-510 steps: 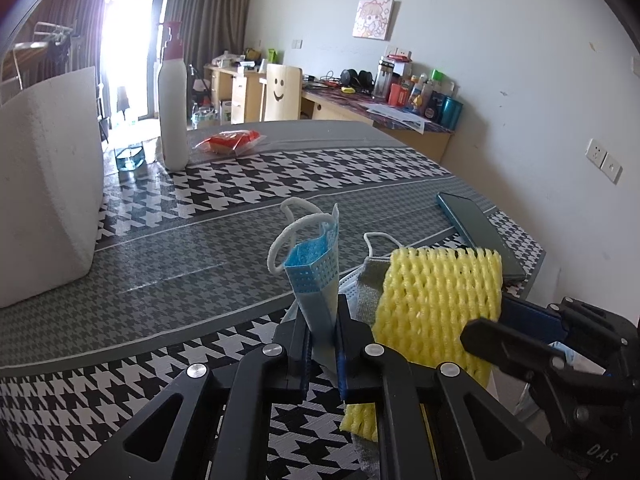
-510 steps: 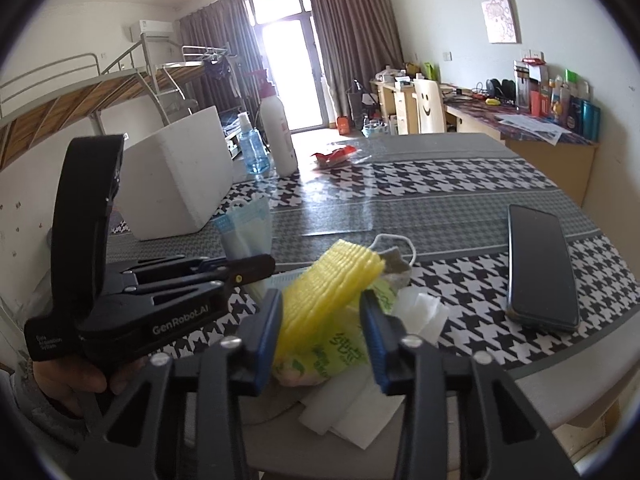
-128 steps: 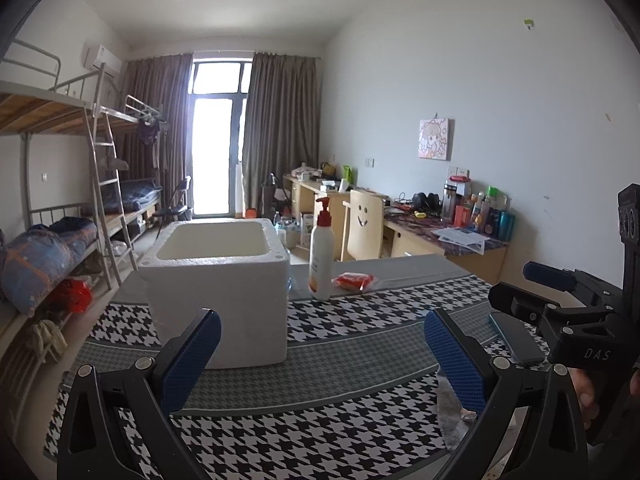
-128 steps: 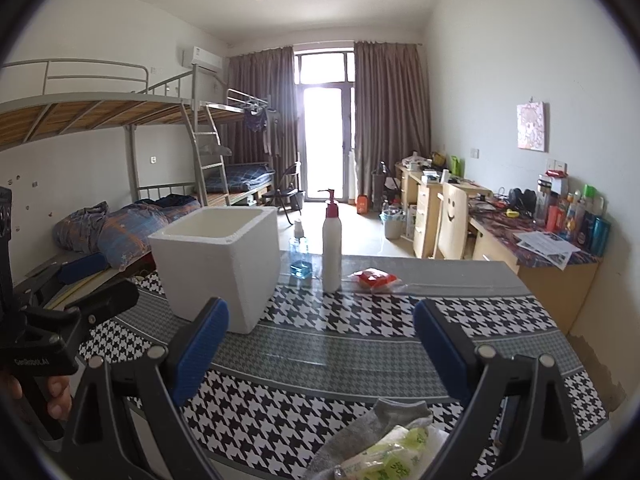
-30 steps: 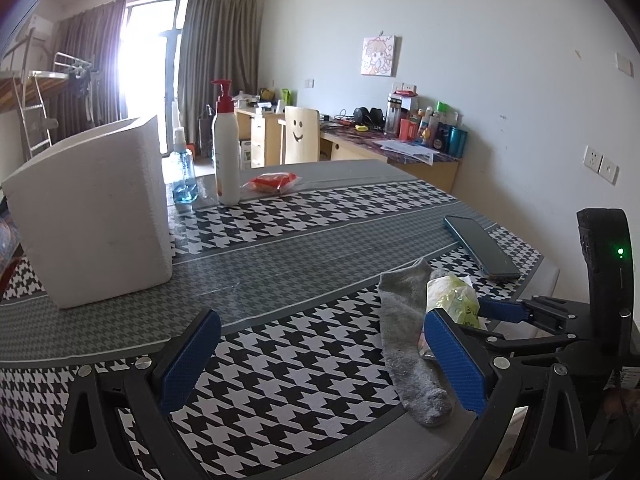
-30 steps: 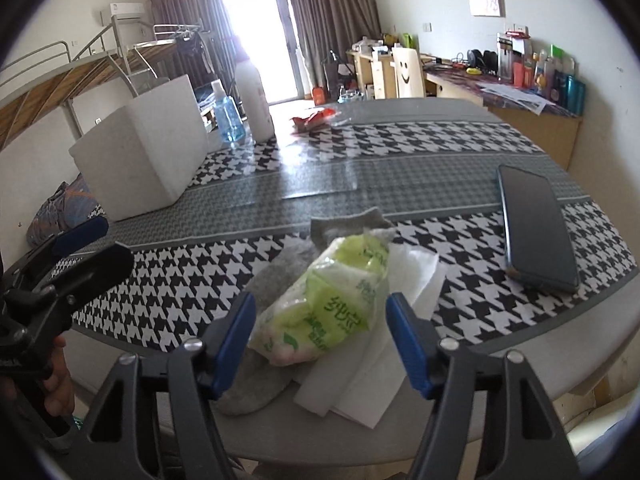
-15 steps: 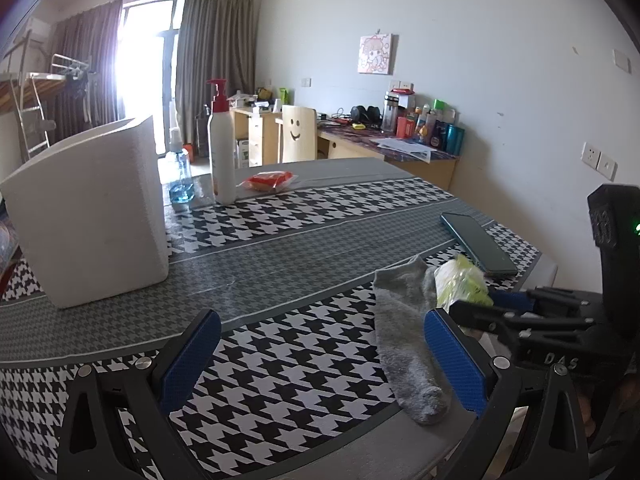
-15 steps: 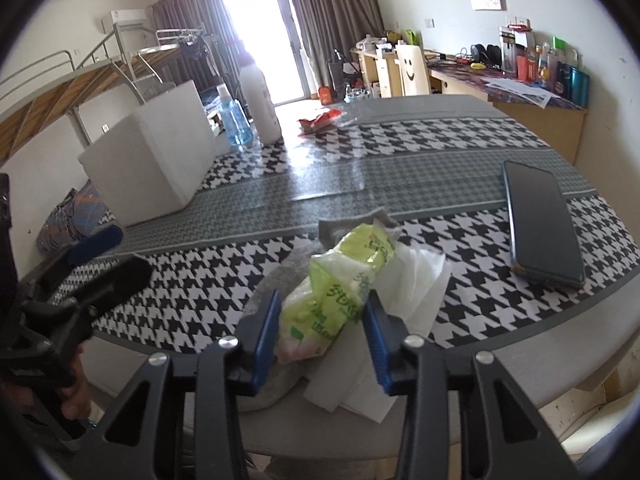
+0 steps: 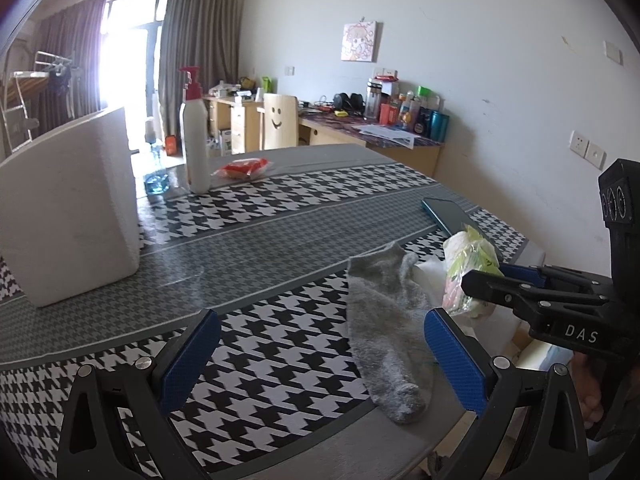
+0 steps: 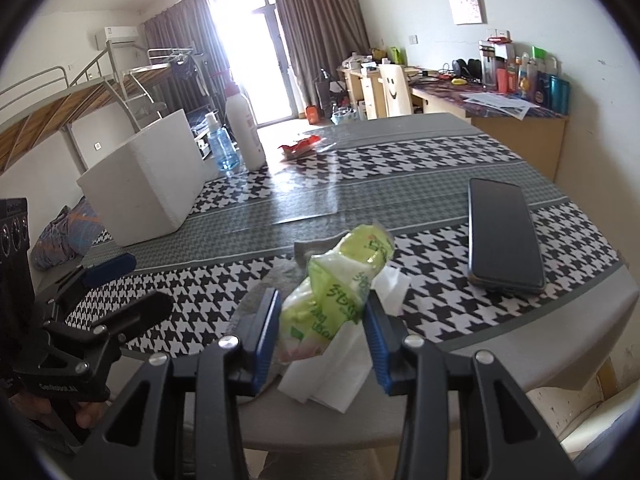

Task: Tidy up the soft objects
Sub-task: 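Close the right tool on the green-printed wipes pack, then close the left tool on the grey sock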

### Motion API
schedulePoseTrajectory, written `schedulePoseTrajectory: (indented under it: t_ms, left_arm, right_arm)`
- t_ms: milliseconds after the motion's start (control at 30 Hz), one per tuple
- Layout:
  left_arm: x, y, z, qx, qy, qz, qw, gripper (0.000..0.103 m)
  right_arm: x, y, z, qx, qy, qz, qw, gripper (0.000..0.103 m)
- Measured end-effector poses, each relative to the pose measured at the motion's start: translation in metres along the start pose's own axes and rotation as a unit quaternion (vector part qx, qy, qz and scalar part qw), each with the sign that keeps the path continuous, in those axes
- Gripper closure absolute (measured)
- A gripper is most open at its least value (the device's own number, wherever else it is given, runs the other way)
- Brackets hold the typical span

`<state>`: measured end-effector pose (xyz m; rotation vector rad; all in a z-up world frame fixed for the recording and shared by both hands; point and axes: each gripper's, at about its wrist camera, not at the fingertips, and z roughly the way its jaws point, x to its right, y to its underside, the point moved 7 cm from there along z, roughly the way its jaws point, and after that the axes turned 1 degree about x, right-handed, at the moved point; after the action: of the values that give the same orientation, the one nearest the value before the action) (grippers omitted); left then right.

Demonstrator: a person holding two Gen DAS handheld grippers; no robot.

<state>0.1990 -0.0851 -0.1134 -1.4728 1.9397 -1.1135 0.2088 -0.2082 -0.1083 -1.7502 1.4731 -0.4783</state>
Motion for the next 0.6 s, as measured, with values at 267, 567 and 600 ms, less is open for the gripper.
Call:
schedulePoseTrajectory:
  t_ms: [267,567,600]
  left_arm:
    - [0.013,0.004,0.01,-0.017,0.015,0.01,0.9997,0.001]
    - [0.023,0.014,0.029,-0.052,0.031,0.011,0.9981,0.004]
    - [0.024,0.016,0.031,-0.057,0.034,0.011,0.9977,0.008]
  right_arm:
    - [0.009,0.001,-0.001,0.001,0.009,0.004,1.0,0.057]
    - [0.016,0.003,-0.004,0.003,0.014,0.005,1.0,0.057]
    - [0.017,0.003,-0.003,0.003,0.014,0.005,1.0,0.057]
